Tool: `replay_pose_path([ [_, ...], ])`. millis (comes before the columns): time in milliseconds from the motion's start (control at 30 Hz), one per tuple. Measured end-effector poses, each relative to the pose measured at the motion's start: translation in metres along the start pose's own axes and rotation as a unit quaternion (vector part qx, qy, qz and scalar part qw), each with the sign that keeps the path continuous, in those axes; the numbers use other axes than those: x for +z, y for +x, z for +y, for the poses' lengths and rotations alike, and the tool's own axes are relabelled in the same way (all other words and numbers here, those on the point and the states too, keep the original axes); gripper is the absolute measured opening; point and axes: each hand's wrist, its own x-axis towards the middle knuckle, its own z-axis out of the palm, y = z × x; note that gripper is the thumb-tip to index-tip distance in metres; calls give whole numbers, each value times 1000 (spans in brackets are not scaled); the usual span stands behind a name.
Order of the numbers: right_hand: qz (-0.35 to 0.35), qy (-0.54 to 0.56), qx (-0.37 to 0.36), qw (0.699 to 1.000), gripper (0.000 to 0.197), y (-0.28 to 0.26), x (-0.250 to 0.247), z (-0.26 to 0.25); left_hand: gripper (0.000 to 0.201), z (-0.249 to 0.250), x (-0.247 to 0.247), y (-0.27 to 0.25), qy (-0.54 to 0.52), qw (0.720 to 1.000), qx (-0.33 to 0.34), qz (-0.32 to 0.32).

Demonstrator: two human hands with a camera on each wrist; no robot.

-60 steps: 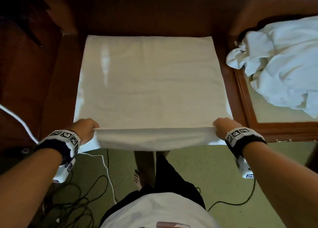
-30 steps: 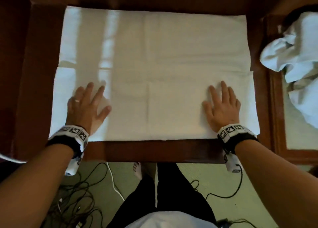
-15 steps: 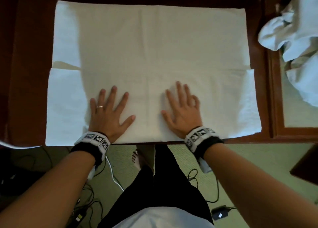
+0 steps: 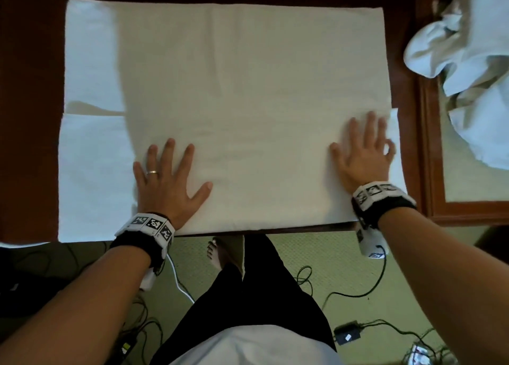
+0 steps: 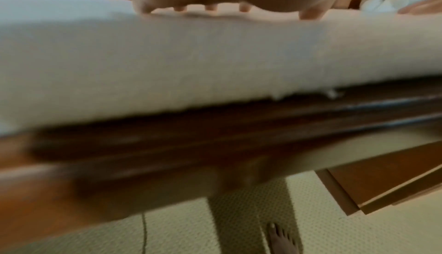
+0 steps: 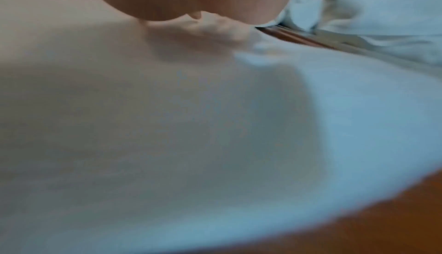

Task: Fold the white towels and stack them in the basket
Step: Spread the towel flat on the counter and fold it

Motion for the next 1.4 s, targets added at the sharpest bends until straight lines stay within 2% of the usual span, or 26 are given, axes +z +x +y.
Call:
replay_pose_path([
  [33,6,-1,-51,999,74,-6,3,-20,86,5,-2,2,1,1000,12,1],
  [100,-17,-8,-152,988,70,-23,14,-58,83,16,-5,6,23,997,78,-8],
  [167,-65,-14,-176,982,70,-34,25,-79,80,16,-6,13,56,987,146,-29],
  [200,-78,-7,-167,983,71,-36,27,-82,79,8,-8,18,67,986,150,-39],
  [267,-77,4,-162,984,73,-33,25,-81,77,-27,-13,29,70,993,90,-39],
  [367,-83,-11,-177,981,75,-27,18,-78,73,-97,-29,32,64,995,-57,-47],
  [433,-96,-15,-174,980,76,-23,14,-80,76,-120,-45,32,60,986,-134,-82],
  [467,-105,-15,-170,980,76,-22,11,-82,78,-120,-51,31,65,984,-149,-75],
  [500,-113,-17,-168,979,76,-20,8,-84,79,-114,-54,29,69,987,-139,-50],
  [567,-115,-35,-158,980,76,-22,4,-89,78,-91,-56,21,52,996,-64,-19],
  [633,-108,-47,-128,985,78,-31,4,-88,75,-73,-46,8,25,999,-1,-41],
  [733,-149,-37,-92,984,79,-55,9,-84,75,-65,-35,-12,-11,996,-42,-83],
  [867,-149,-35,-97,984,71,-68,-6,-81,62,-59,-57,-12,-10,995,-53,-80],
  [967,-135,-10,-92,986,58,-55,-28,-81,55,-58,-85,8,-2,994,-44,-99],
  [1133,-103,31,-81,991,52,-9,-57,-87,46,-49,-130,55,-54,993,-26,-106],
  [1400,-49,31,-114,992,44,115,-91,-98,40,-40,-164,160,-57,995,-30,-72],
])
